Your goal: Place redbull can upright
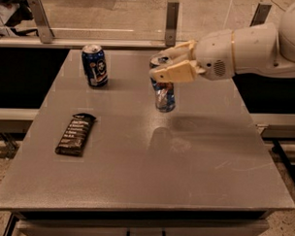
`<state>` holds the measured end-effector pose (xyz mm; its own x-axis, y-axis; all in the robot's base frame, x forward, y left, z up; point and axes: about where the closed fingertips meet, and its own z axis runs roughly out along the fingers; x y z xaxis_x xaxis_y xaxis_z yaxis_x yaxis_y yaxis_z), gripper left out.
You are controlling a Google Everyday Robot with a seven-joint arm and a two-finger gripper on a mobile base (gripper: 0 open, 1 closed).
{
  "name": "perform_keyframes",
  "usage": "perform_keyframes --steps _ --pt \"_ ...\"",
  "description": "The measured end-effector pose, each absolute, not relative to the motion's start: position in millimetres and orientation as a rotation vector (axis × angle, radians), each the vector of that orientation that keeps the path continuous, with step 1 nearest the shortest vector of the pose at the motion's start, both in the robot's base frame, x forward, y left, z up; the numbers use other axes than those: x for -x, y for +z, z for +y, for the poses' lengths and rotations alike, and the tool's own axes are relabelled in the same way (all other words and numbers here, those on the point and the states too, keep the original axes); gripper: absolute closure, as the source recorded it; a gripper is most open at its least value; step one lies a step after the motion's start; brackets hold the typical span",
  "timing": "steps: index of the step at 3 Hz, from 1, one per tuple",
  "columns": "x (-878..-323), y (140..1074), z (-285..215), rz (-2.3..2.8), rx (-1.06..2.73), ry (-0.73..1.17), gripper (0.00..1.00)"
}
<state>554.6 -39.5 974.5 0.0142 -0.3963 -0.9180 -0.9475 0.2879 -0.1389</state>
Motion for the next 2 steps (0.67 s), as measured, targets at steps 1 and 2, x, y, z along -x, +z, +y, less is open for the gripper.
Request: perform_keyframes --steps 1,2 --pt "-552.1 976.7 -65.5 1.491 1.172 0.766 1.0" --pt "-551.2 967.4 -85.8 1.451 1.092 0.785 1.0"
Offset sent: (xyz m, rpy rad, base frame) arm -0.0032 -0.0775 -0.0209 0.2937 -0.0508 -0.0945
